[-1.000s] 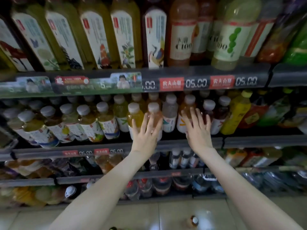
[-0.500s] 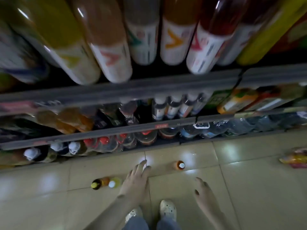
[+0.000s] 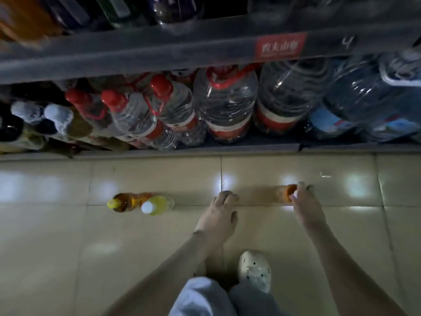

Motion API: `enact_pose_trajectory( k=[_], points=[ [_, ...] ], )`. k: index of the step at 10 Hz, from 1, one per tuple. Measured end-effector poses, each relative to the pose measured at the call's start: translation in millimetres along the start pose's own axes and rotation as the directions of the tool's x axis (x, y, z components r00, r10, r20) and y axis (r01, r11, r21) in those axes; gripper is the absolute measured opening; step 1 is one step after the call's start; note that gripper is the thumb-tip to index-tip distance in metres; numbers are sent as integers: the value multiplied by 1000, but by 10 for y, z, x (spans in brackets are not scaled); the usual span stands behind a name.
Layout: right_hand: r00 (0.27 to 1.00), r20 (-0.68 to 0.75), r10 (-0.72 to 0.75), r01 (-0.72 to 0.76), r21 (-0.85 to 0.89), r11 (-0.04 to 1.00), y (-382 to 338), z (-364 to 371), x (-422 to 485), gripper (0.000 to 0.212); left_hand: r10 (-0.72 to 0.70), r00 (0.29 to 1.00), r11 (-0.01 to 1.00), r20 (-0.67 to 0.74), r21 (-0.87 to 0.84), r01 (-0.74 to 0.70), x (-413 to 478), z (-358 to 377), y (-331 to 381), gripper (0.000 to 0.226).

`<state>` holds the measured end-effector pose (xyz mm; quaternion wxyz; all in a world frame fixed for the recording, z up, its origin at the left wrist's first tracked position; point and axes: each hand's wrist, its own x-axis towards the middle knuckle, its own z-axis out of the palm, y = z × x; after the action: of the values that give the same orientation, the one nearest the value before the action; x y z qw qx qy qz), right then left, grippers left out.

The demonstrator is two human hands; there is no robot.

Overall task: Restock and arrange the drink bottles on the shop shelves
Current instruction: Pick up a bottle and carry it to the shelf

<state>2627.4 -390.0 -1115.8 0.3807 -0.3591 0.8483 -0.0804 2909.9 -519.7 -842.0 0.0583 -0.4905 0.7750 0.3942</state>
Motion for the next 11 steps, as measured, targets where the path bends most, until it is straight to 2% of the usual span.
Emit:
enact_pose_trajectory(
  k=[1,2,3,4,5,6,7,8,9,10,11],
  points=[
    [994,11,-111,111,8,994,-1451,-1147,-1066,21,-5,998,1000,63,-11,6,-159,-272,177,48],
    [971,-69,-230,234,51,971,-2501,-2048,-2150,19,-5,984,1000,180,-14,7,-456,-722,607,60],
    [936,-87,-340,348,101,932,-3009,-2831,-2844,18,48,977,999,207,2,-49,-826,-1304,1170,80],
    [867,-162,-471,497,207,843,-3669,-3817,-3637,24,66,998,998,22,-2,-66,-1202,-2033,1832,79],
    [848,-253,-466,527,309,792,-4110,-4686,-4230,34,118,981,992,-152,-29,-124,-1622,-2888,2542,73],
    [842,-264,-470,539,412,735,-4484,-5414,-4724,51,150,963,979,-225,-99,-176,-2055,-3660,3186,68],
    [821,-193,-537,563,423,710,-4783,-5854,-5115,57,213,933,948,-290,-172,-269,-2448,-4235,3699,65],
    [798,-238,-553,594,463,658,-5104,-6152,-5518,54,355,875,905,-330,-114,-411,-2806,-4727,4055,63],
    [760,-360,-541,649,465,602,-5367,-6368,-5876,50,463,796,861,-390,-15,-509,-3126,-5153,4251,60],
    [686,-487,-541,726,401,559,-5610,-6530,-6204,44,535,752,827,-385,54,-560,-3362,-5520,4376,54],
    [643,-566,-516,760,391,519,-5751,-6664,-6419,37,614,711,771,-343,68,-634,-3536,-5818,4458,48]
  ],
)
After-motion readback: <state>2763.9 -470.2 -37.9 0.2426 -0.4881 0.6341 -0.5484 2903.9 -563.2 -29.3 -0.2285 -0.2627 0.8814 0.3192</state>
